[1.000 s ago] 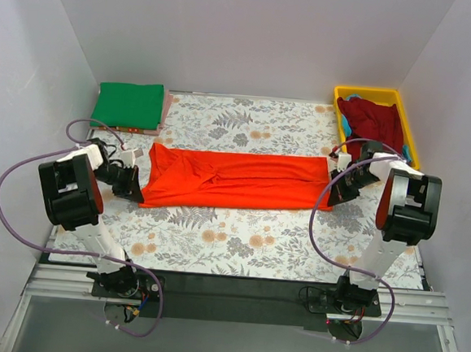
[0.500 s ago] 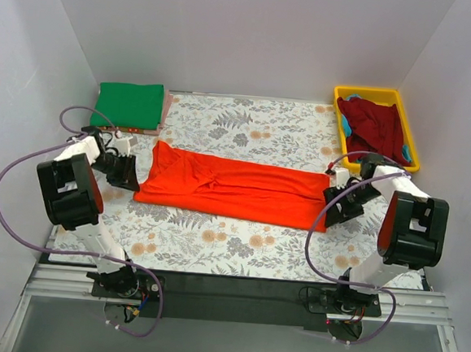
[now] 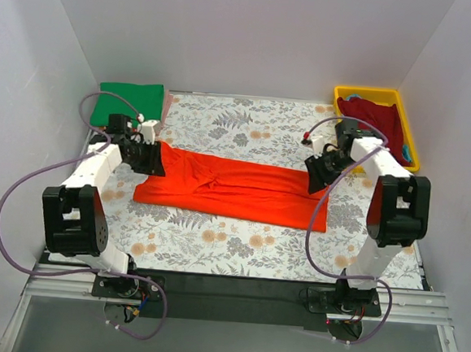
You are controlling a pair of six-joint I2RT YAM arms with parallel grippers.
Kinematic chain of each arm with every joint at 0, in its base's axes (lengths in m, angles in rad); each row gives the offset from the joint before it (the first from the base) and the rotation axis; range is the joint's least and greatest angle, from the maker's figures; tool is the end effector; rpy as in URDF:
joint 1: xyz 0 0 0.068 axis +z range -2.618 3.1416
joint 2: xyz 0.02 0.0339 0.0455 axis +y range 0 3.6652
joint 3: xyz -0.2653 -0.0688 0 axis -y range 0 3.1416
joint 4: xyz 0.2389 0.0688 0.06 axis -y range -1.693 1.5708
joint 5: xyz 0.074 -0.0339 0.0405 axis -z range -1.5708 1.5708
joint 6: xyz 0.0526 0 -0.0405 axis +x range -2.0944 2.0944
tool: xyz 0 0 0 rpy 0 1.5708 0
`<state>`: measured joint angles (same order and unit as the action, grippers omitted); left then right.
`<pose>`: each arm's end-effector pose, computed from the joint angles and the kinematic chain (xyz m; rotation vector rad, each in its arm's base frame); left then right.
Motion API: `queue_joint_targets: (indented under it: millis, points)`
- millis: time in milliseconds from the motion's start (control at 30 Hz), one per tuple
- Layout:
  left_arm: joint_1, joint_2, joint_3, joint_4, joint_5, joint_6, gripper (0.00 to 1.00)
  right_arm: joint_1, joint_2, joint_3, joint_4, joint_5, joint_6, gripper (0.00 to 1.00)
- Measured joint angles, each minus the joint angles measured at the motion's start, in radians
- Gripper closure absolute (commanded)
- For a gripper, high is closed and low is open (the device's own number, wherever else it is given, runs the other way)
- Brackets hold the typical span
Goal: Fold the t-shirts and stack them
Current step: Fold the tshirt
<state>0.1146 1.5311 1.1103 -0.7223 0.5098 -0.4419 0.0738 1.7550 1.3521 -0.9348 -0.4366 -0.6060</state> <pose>0.3027 0.0090 0.2267 -0.5943 2.6362 -0.7891 0.3374 0.0473 0.2175 -0.9881 2.5791 0.5059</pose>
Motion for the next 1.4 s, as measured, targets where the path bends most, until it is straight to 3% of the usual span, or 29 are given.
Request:
queue_joint_targets:
  millis: [233,400,500,600,733,867,933,1000,1100,1267,1400]
  points:
    - [-0.166,0.094,-0.072,0.071,-0.116,-0.129,0.68,0.097,0.17,-0.012,0.082,0.07,0.015,0.54]
    - [-0.239,0.19,-0.06,0.121,-0.22,-0.163,0.71,0.1,0.123,-0.104,0.153,0.105,-0.001,0.55]
    - [-0.261,0.283,0.032,0.114,-0.262,-0.169,0.73,0.113,0.049,-0.2,0.193,0.123,-0.021,0.55]
    - [-0.282,0.41,0.198,0.106,-0.285,-0.167,0.73,0.156,-0.063,-0.333,0.214,0.152,-0.042,0.55]
    - [-0.32,0.661,0.584,0.066,-0.304,-0.143,0.7,0.343,-0.194,-0.465,0.177,0.165,-0.068,0.53]
    - [-0.349,1.001,1.166,0.017,-0.314,-0.128,0.59,0.535,-0.207,-0.399,0.058,0.056,-0.08,0.49]
    - [-0.357,1.06,1.282,0.021,-0.314,-0.125,0.57,0.558,-0.207,-0.311,0.024,0.002,-0.078,0.49]
    - [-0.359,1.01,1.218,0.027,-0.314,-0.119,0.51,0.549,-0.208,-0.23,0.02,-0.024,-0.074,0.49]
    - [-0.358,0.829,0.95,0.081,-0.286,-0.124,0.49,0.532,-0.203,-0.19,0.045,-0.037,-0.06,0.53]
    - [-0.353,0.573,0.67,0.104,-0.197,-0.211,0.71,0.524,-0.091,-0.192,0.068,-0.003,-0.026,0.64]
    - [-0.357,0.533,0.581,0.136,-0.145,-0.291,0.76,0.524,-0.004,-0.212,0.09,0.044,-0.017,0.65]
